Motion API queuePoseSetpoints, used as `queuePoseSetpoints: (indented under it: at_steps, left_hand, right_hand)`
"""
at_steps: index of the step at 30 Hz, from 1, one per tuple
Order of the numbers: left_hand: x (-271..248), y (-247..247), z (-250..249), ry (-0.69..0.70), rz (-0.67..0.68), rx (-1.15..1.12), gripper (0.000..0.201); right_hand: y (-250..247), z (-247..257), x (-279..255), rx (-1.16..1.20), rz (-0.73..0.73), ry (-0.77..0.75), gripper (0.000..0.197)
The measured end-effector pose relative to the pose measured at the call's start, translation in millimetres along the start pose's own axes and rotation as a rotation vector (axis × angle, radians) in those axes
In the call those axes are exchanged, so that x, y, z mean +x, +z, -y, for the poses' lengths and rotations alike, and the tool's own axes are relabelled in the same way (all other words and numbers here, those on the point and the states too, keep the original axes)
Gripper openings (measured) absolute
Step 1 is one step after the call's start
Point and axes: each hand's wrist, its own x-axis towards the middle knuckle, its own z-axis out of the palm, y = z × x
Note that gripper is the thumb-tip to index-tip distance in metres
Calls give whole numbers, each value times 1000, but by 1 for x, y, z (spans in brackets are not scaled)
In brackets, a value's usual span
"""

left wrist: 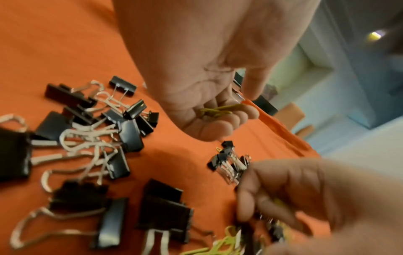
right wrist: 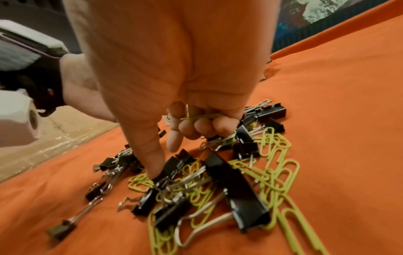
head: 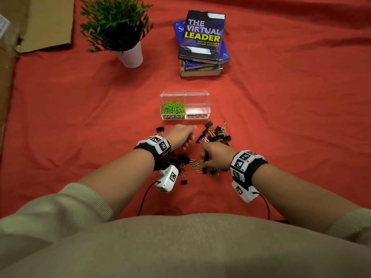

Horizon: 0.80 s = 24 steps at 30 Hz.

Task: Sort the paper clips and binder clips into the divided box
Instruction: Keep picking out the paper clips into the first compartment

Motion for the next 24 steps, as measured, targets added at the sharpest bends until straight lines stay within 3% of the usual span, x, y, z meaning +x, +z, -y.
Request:
queuePoseSetpoints:
  at_steps: [6,10,17,20,24]
  left_hand:
    - [-1,10,17,144,21,641,26]
    - [-6,13,35,204,50,1001,21]
    - [-5,-5,40,178,24,1015,14]
    - [-9,2,35,242,16,1031,18]
    - [-13,28,38,326,25,1134,38]
  right_hand:
    - [-11,-16,-4,-10,-54,84,18]
    - [-2,-10,-2,-2,-46,32,15]
    - [-1,-17,-2,-56,-61,182,19]
    - [-1,-15,-3,-36,-85,144,16]
    - [9,-5,-4,-99,-99,84,16]
